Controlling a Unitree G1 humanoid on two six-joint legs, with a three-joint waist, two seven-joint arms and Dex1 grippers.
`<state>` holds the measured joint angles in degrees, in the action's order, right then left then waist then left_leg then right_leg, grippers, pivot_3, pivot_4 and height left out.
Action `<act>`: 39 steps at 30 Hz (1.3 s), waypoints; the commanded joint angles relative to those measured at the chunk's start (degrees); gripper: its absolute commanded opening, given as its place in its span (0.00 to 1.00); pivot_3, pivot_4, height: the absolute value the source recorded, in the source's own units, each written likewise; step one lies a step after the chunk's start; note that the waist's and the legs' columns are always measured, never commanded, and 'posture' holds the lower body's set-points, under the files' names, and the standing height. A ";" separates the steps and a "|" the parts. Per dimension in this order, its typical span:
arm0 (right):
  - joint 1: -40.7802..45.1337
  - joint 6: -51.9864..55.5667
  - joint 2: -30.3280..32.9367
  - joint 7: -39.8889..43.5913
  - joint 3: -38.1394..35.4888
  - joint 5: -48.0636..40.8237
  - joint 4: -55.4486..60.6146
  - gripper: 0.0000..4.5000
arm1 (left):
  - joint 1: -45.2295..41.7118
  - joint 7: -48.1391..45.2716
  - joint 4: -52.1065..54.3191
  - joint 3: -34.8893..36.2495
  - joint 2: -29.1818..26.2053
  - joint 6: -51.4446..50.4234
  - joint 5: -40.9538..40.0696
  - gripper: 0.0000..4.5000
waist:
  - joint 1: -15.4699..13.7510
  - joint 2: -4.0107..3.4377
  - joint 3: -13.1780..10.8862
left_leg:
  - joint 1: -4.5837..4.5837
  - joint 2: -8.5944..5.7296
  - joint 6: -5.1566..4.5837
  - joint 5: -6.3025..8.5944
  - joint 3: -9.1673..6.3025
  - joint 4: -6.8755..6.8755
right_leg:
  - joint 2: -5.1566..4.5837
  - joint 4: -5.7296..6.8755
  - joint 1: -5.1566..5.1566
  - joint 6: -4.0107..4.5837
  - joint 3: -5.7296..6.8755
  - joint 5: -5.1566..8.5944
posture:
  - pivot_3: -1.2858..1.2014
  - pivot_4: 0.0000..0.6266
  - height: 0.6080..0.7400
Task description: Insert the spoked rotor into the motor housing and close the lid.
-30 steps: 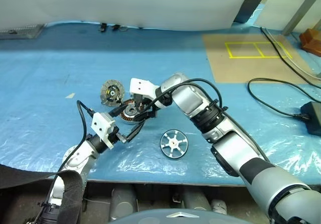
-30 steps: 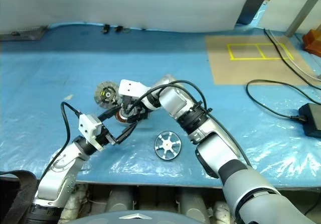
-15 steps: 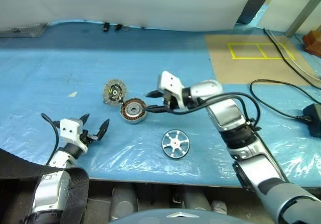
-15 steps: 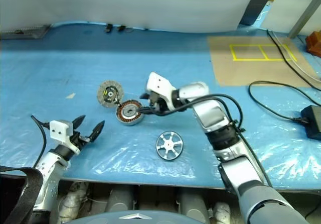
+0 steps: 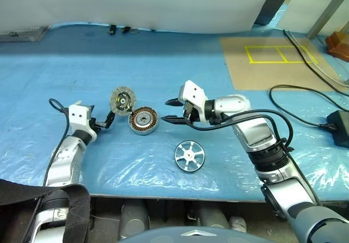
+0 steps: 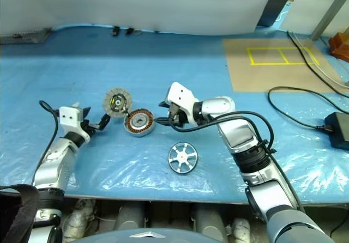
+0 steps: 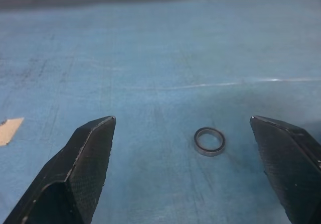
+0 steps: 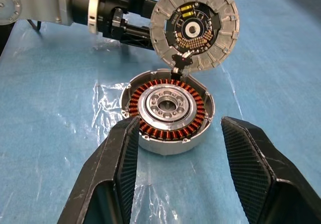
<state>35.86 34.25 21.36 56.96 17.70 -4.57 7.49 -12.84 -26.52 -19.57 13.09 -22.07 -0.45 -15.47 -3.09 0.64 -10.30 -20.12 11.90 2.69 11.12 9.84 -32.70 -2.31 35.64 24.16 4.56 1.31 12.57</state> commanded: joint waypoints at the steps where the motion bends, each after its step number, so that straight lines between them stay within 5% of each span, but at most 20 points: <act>1: -0.31 -2.07 0.76 -0.88 0.67 -0.06 0.58 0.59 | -2.85 -1.51 -1.96 -1.27 -0.64 -0.14 0.96 1.00 | -0.02 0.00 0.00 | -0.01 0.00 0.00 0.00 -0.01 0.00 | 0.00 0.00 0.00 0.00 0.00 0.00 | 0.52 0.24 1.00; 16: -0.36 -3.28 1.25 -2.53 1.72 -0.30 -0.28 0.59 | -6.95 -0.80 -8.76 -1.90 -2.19 -7.09 3.29 1.00 | 0.15 0.00 0.00 | 0.02 -0.02 0.00 0.00 -0.02 -0.02 | -0.02 0.04 -0.01 0.00 0.01 0.00 | 0.52 0.24 1.00; 20: -0.01 -4.56 1.17 -2.69 1.94 -0.03 -1.51 0.59 | -5.68 -1.85 -7.38 -1.35 -2.04 -8.09 2.12 0.81 | 0.30 0.00 0.00 | 0.02 -0.02 0.00 0.00 -0.02 -0.02 | -0.02 0.04 -0.01 0.00 0.01 0.00 | 0.52 0.24 1.00; 28: 0.51 -6.84 -0.08 -3.41 2.15 -0.24 -2.65 0.59 | -2.01 -2.33 -2.88 -1.48 -1.22 -9.25 1.51 0.20 | 0.27 -0.01 0.00 | 0.01 -0.02 0.00 0.00 -0.02 -0.01 | -0.04 0.01 -0.01 0.01 0.01 0.00 | 0.52 0.24 1.00; 39: 3.00 -8.23 -2.65 -4.26 0.20 -1.84 -5.67 0.59 | 2.62 -3.05 5.08 -1.41 0.22 -11.17 -0.88 0.18 | 0.31 -0.01 0.00 | 0.01 -0.02 -0.01 0.00 -0.01 0.00 | -0.05 -0.01 -0.01 0.01 0.01 0.01 | 0.52 0.24 1.00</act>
<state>37.66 27.40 18.73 52.49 18.95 -5.48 1.56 -11.46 -29.26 -15.17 11.96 -22.17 -10.11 -15.83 -2.78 0.63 -10.30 -20.12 11.88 2.69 11.13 9.83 -32.68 -2.36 35.59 24.15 4.57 1.32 12.58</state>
